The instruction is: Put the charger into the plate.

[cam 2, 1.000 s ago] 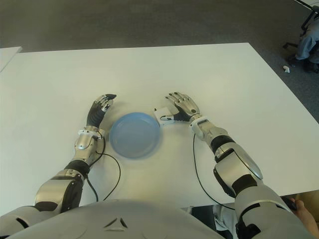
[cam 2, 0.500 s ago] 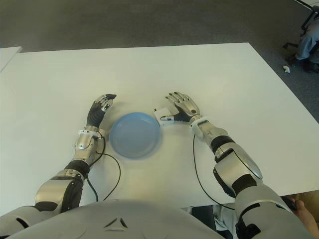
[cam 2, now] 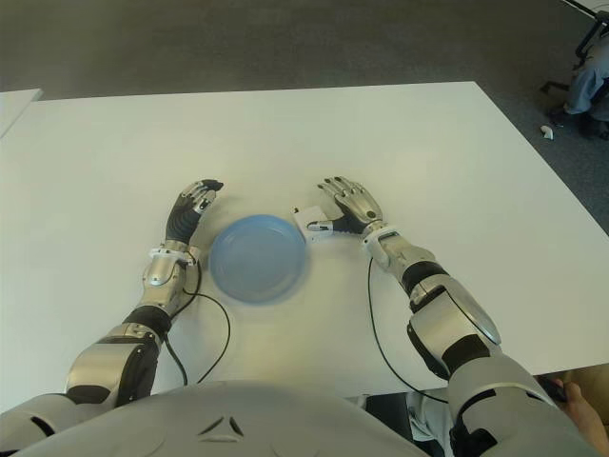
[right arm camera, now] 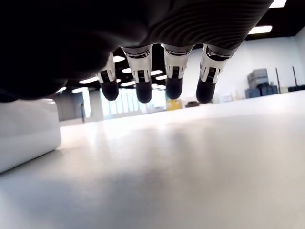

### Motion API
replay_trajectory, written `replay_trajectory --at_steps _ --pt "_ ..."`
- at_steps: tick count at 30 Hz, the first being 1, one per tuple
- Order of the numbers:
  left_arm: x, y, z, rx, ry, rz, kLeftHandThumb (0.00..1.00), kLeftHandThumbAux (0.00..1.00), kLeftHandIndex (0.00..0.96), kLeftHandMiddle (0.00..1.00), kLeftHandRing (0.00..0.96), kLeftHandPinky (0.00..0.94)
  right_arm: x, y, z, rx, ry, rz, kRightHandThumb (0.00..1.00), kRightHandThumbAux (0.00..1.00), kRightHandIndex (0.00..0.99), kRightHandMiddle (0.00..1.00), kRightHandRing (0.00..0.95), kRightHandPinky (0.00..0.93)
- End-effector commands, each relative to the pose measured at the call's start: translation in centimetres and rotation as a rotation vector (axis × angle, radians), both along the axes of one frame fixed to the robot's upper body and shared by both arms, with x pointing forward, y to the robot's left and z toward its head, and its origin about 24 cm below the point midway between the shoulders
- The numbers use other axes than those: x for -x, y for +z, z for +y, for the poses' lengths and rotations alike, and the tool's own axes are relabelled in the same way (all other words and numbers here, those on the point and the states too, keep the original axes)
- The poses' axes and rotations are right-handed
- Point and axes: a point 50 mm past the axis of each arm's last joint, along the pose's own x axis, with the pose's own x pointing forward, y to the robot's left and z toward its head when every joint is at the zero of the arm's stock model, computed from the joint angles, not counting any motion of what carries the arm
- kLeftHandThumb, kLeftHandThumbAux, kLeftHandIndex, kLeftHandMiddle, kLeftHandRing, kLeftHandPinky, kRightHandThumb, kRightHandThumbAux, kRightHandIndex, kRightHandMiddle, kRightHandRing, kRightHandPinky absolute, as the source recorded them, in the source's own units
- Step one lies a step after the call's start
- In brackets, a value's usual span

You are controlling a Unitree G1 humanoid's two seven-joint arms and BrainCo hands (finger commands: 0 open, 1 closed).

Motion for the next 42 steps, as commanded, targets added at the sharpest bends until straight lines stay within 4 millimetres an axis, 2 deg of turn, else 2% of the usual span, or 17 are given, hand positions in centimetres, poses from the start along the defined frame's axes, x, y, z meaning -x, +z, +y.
replay_trajectory --at_steps 1,5,13,19,21,42 --pt "6.9 -5.8 -0.1 0.016 0.023 0.289 0.000 0.510 0.304 0.298 0.222 0.157 1.7 -1.8 -1.8 -0.005 -0.095 0.087 0.273 0.129 0.000 0.000 0.000 0.000" --pt "6.8 -5.8 0.0 0.018 0.023 0.293 0.000 0.511 0.308 0.296 0.219 0.145 1.8 -1.4 -2.7 -0.077 -0.163 0.053 0.271 0.139 0.000 0.000 0.000 0.000" --pt "6.8 -5.9 0.1 0.006 0.010 0.301 0.000 0.504 0.289 0.283 0.205 0.127 1.9 -0.7 -4.1 -0.112 -0.221 0.011 0.257 0.155 0.000 0.000 0.000 0.000" --pt "6.8 -5.8 0.1 0.007 0.010 0.291 0.000 0.513 0.291 0.288 0.209 0.138 1.9 -0.4 -4.7 -0.119 -0.244 -0.001 0.250 0.157 0.000 0.000 0.000 0.000" --pt "6.8 -5.7 0.1 0.011 0.012 0.287 0.000 0.526 0.292 0.296 0.222 0.168 1.9 -0.3 -5.0 -0.120 -0.257 -0.006 0.247 0.153 0.000 0.000 0.000 0.000" --pt "6.7 -5.6 0.1 0.040 0.010 0.276 0.000 0.524 0.312 0.294 0.212 0.128 4.2 -0.2 -5.8 -0.185 -0.341 -0.068 0.248 0.146 0.000 0.000 0.000 0.000"
